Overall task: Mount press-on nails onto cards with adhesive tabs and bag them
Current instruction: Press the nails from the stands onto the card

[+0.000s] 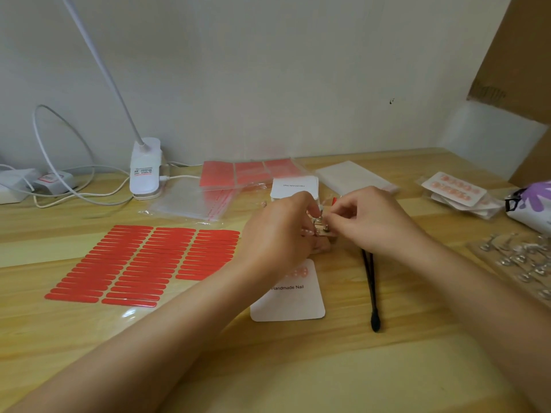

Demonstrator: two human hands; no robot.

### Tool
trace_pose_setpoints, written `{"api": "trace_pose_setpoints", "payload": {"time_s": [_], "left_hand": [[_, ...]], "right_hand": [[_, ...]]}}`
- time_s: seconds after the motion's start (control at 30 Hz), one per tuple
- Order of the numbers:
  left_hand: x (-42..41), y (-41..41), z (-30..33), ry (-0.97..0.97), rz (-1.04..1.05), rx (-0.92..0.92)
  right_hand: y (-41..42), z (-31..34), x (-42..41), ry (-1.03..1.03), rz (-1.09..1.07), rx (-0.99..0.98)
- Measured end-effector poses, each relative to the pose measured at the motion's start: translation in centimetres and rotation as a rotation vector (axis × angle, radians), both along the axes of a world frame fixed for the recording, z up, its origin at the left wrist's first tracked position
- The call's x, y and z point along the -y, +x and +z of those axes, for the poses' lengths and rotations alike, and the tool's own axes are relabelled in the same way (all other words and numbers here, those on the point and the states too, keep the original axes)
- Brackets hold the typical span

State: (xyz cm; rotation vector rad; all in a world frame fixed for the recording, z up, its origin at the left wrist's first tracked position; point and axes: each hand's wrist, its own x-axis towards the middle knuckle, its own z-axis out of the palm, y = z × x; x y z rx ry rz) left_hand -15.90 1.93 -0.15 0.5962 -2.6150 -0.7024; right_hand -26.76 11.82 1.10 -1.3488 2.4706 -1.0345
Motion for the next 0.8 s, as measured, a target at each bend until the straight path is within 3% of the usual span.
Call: {"api": "trace_pose_setpoints", "payload": {"time_s": [0.4, 0.63, 0.8], "left_hand": [[-0.5, 0.8, 1.4, -0.026, -0.059, 0.084], [-0.2, 4.4, 3.4, -0.234, -0.161, -0.061], [0.1, 7.6, 1.6, -0.209, -0.258, 0.006]], "right_hand": [[-0.4, 1.5, -0.6, -0.177, 0.008, 0.069], [1.3, 3.1, -0.8, -0.227, 0.059, 0.011], [3.3, 2.8, -0.8, -0.301, 0.134, 0.001]]}}
